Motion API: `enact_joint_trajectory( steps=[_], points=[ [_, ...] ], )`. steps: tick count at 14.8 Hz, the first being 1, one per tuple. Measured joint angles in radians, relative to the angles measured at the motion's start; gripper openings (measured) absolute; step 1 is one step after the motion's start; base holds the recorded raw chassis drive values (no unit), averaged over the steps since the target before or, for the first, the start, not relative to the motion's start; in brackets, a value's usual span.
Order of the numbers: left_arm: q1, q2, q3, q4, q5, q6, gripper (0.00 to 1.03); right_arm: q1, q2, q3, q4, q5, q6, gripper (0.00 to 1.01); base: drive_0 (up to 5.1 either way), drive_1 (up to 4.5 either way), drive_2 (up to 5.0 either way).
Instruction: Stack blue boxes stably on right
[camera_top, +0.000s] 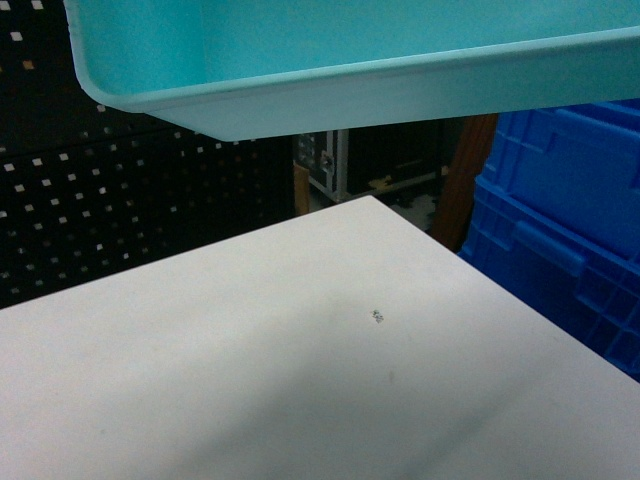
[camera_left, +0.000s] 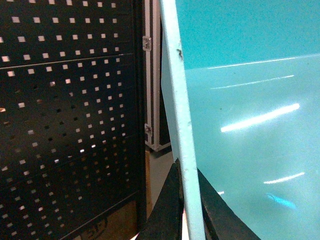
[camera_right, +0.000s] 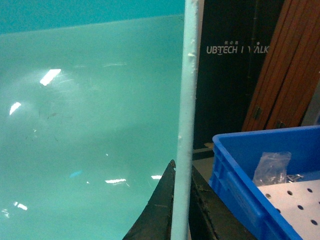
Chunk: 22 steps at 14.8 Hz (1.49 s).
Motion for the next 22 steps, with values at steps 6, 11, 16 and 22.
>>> enact_joint_trajectory(
  steps=[6,11,16,22],
  points=[
    [0.000,0.000,0.000,0.000,0.000,0.000,0.02,0.000,0.000,0.000,0.000,0.000,0.000,0.07,-1.6,-1.58,-1.6],
    [0.000,0.000,0.000,0.000,0.000,0.000,0.02,0.000,0.000,0.000,-0.001,0.000,0.000,0.07,-1.5,-1.55,-1.5],
    [0.004,0.000,-0.001,0.001,0.001,0.000,0.02,0.000,0.000,0.000,0.001,0.000,0.000,0.07,1.8,-5.27,-1.9],
    [0.004,0.000,-0.001,-0.002,0.003,0.000,0.02,0.000,0.000,0.000,-0.004,0.000,0.000,0.07,2.9,-5.68,-1.9]
  ],
)
